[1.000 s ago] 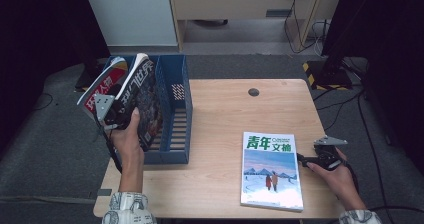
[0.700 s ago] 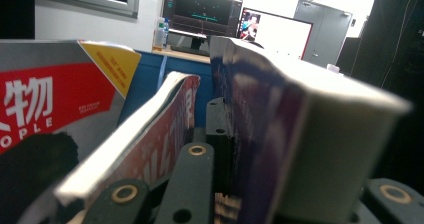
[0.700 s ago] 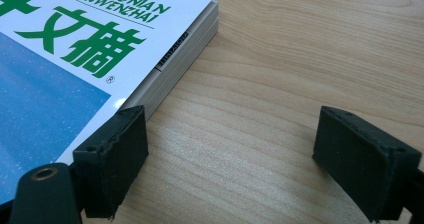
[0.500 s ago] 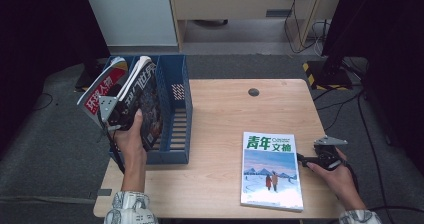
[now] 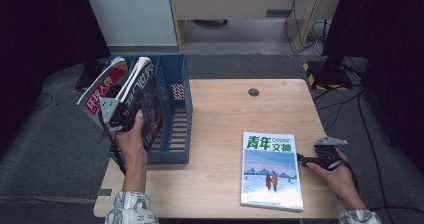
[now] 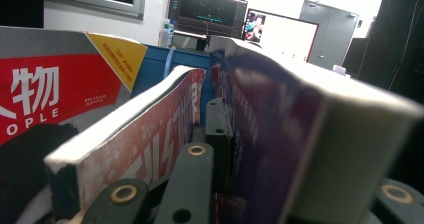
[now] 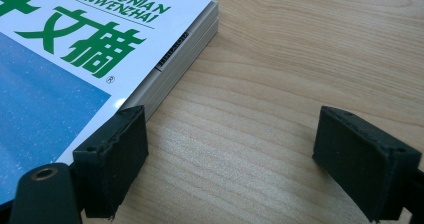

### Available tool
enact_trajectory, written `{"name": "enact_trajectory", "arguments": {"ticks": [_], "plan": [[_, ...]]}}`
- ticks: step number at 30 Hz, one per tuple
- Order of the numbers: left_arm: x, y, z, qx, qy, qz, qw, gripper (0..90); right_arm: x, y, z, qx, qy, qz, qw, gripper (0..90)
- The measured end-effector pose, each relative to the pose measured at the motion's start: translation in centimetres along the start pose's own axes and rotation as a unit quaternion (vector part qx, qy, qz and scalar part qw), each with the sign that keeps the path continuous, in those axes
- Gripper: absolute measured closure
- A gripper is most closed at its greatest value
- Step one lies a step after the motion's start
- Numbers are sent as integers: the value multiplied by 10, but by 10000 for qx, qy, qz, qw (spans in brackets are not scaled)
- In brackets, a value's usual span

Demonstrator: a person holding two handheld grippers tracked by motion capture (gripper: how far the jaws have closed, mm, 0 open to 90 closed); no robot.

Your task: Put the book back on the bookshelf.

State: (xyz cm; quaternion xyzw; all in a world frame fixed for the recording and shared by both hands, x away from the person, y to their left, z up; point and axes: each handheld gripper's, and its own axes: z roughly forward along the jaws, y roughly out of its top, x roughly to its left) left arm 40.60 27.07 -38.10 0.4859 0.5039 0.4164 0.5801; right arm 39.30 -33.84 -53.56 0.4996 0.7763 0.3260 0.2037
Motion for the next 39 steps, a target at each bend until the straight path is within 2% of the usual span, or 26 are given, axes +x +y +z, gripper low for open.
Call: {"name": "enact_trajectory", "arguments": {"ticks": [7, 11, 14, 31, 36, 39], "plan": [[1, -7, 2, 118, 56, 2, 9999, 813, 0, 0, 0, -2, -7, 20, 10000, 142], [4, -15, 5, 213, 44, -124, 9997, 815, 0, 0, 0, -5, -5, 16, 10000, 142], [3, -19, 6, 254, 68, -133, 9996, 814, 0, 0, 0, 0, -5, 15, 10000, 142], [3, -23, 8, 144, 56, -223, 9996, 809, 0, 0, 0, -7, -8, 24, 10000, 142], [0, -23, 10, 141, 19, -173, 9997, 810, 0, 0, 0, -3, -4, 15, 10000, 142], [-1, -22, 12, 141, 72, -188, 9997, 810, 0, 0, 0, -11, 1, -10, 10000, 142]]}}
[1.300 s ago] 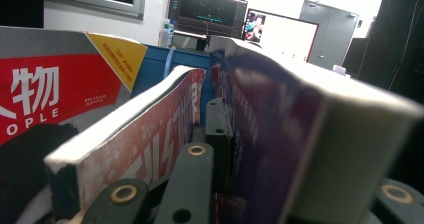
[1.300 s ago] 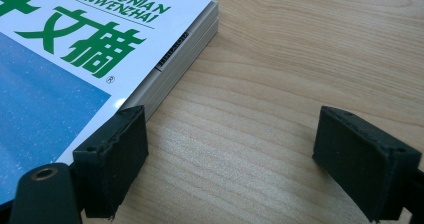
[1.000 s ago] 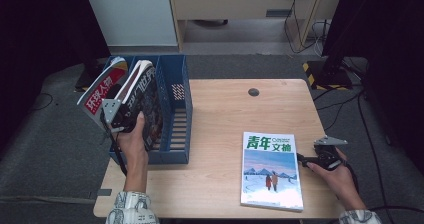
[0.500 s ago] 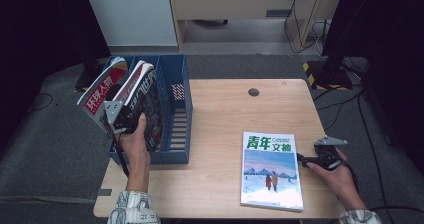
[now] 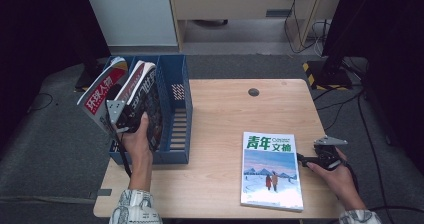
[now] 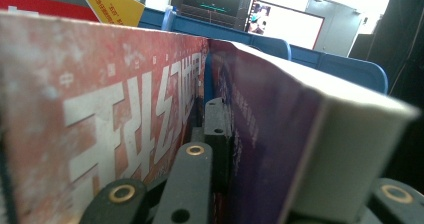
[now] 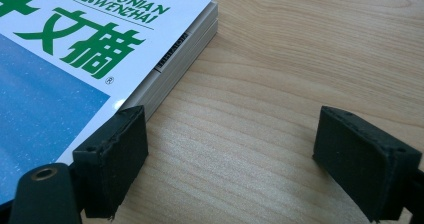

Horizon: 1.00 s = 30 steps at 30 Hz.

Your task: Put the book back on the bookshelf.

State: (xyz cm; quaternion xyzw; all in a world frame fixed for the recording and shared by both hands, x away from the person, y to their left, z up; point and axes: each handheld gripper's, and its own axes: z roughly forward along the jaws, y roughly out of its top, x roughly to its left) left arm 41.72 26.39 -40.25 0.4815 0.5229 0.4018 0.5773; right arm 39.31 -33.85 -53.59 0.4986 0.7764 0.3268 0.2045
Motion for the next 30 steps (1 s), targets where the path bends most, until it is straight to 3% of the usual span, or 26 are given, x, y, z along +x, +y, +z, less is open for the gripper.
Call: {"name": "enact_trajectory", "arguments": {"ticks": [15, 30], "plan": [[-5, 2, 12, -62, 57, 62, 9999, 809, 0, 0, 0, -8, -1, 1, 10000, 142], [-3, -4, 15, -181, 80, -56, 9998, 791, 1, -1, 0, -38, -25, 46, 10000, 142]]}}
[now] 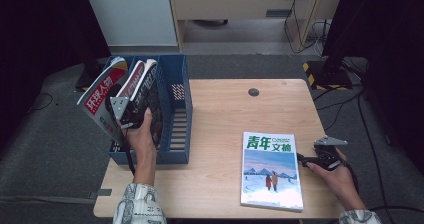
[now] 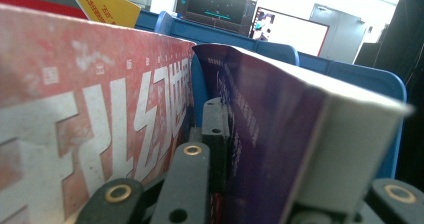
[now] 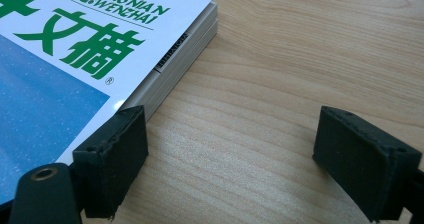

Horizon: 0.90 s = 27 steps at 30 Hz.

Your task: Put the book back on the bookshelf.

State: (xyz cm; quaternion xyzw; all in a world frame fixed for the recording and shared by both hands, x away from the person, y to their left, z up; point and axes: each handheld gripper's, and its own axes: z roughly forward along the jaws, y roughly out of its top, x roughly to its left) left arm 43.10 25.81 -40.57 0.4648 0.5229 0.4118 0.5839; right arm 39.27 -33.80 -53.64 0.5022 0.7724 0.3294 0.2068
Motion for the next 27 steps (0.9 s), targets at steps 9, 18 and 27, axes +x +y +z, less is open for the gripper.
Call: {"name": "enact_trajectory", "arguments": {"ticks": [9, 18, 27], "plan": [[-5, 3, -7, 224, 202, 319, 9990, 702, 0, 0, 0, -13, -7, -3, 10000, 142], [-2, 5, -29, 592, 278, 283, 9975, 661, 0, 0, 0, -2, 1, -34, 10000, 140], [0, -4, -57, 826, 364, 309, 9954, 644, 0, 0, 0, 17, -3, 12, 10000, 136]]}}
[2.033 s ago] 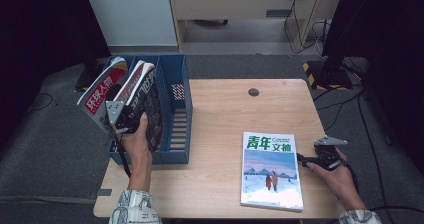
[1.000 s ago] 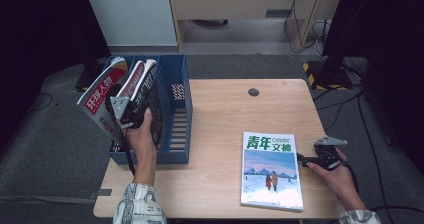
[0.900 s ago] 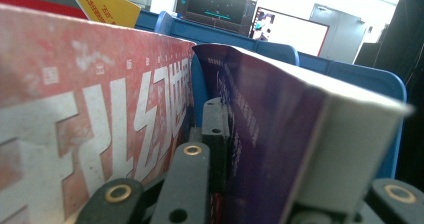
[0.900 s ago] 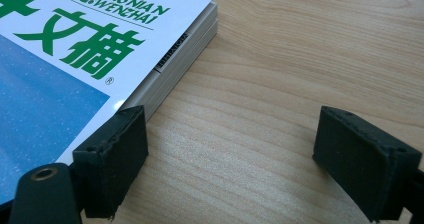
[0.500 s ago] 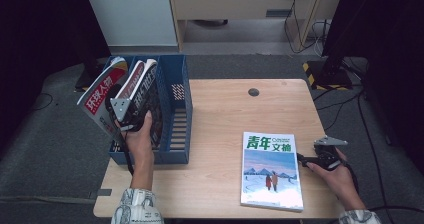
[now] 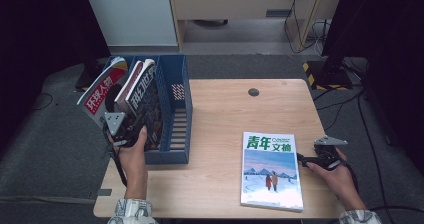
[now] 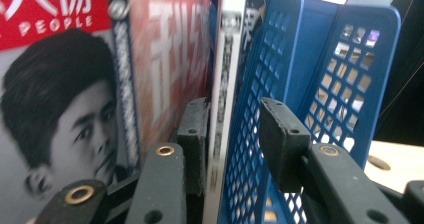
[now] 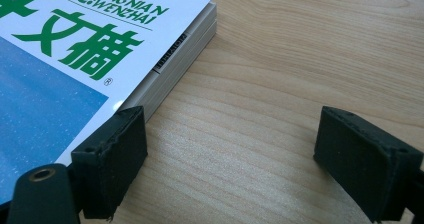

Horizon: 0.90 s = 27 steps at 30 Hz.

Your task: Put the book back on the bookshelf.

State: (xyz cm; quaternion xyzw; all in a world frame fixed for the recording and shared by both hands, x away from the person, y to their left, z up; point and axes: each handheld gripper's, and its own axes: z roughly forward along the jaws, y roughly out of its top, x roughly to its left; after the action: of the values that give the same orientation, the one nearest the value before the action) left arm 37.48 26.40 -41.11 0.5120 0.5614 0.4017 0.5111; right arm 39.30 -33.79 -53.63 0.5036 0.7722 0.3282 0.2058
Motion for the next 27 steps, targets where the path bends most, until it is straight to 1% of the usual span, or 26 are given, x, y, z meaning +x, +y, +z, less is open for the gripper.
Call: {"name": "enact_trajectory", "arguments": {"ticks": [6, 9, 12, 15, 17, 18, 21, 23, 27], "plan": [[-3, -13, -19, 98, 65, 41, 9999, 624, 0, 0, 0, -20, -6, -35, 10000, 135], [-7, -18, -27, 179, -3, 120, 9998, 619, 0, 0, 0, -20, -3, -24, 10000, 135], [-13, -20, -32, 198, -72, 136, 9997, 597, 0, 0, 0, -33, -28, -7, 10000, 132], [-21, -20, -34, 212, -181, 206, 9994, 572, 0, -1, 0, -35, -39, -5, 10000, 130], [-28, -21, -32, 241, -311, 301, 9988, 555, 0, -1, 0, -23, -42, 17, 10000, 127], [-32, -22, -30, 275, -419, 360, 9981, 544, 0, -1, 0, -33, -46, 12, 10000, 126], [-41, -24, -25, 333, -627, 474, 9963, 523, 0, -1, 0, -23, -46, 27, 10000, 120], [-47, -25, -23, 369, -774, 573, 9947, 510, 0, 0, 1, -21, -51, 27, 10000, 118], [-54, -24, -22, 387, -939, 625, 9929, 484, 0, -1, 1, -21, -51, 43, 10000, 114]]}}
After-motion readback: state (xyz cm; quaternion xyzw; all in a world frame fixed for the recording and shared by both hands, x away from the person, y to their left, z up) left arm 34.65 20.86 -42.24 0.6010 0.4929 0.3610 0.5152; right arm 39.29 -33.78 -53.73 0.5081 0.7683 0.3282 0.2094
